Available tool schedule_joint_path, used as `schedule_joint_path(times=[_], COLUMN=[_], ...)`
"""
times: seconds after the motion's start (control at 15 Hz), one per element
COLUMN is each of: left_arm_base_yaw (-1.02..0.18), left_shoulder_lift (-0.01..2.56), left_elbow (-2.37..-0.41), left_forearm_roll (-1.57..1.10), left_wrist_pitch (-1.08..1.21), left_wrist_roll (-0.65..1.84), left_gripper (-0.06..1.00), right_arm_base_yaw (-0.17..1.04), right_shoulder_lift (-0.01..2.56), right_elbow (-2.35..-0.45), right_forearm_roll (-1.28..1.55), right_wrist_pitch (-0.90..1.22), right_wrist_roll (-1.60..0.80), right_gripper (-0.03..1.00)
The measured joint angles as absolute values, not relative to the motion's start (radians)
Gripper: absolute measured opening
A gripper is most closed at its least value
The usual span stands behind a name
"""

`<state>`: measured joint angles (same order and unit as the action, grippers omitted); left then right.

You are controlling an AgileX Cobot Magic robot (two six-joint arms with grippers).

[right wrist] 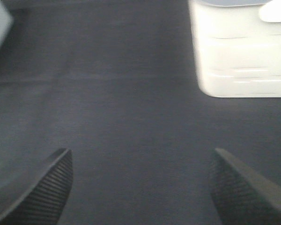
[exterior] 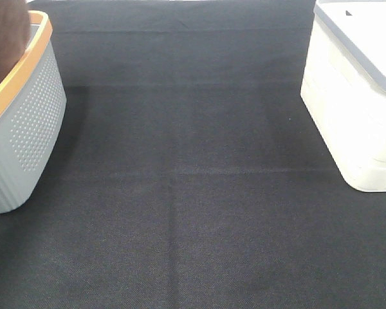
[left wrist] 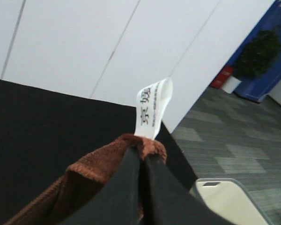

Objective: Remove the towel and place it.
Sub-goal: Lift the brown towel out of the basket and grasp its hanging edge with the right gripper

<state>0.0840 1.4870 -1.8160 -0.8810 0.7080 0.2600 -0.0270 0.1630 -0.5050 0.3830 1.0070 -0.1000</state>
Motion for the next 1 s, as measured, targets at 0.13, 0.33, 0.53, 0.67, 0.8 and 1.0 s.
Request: schedule_joint_path(times=[0.13,0.33,0.53,0.67,0.8,1.0], left_arm_base_yaw=[0.081,0.013,-0.118,-0.229,-0.298,-0.375], left_shoulder_lift=[1.487,1.487,1.5,1.534,1.56,1.6], left_elbow=[-1.816,-1.816,-1.816,-1.816,-1.816,-1.816], left_forearm_roll=[-1.035,-1.14,-1.144,-1.141,-1.131,-1.122], left_wrist_pitch=[0.706,0.681,0.642,0.62,0.592,0.57], left_wrist_roll=[0.357,0.44,0.488,0.52,0.544,0.563], left_gripper=[0.0,0.0,0.0,0.0,0.0,0.0], right_arm_base_yaw=[-0.027,-0.027,-0.027,-0.027,-0.006,0.087], right_shoulder_lift=[0.207,0.275,0.376,0.454,0.585,0.773], right_elbow=[-0.505,-0.505,-0.505,-0.536,-0.637,-0.778], right_forearm_roll=[0.523,0.733,0.969,1.115,1.163,1.102], right_wrist_pitch=[0.981,0.961,0.95,0.952,0.958,0.956], right_wrist_roll=[-0.17,-0.303,-0.511,-0.678,-0.795,-0.853], right_gripper=[0.75,0.75,0.75,0.75,0.73,0.73])
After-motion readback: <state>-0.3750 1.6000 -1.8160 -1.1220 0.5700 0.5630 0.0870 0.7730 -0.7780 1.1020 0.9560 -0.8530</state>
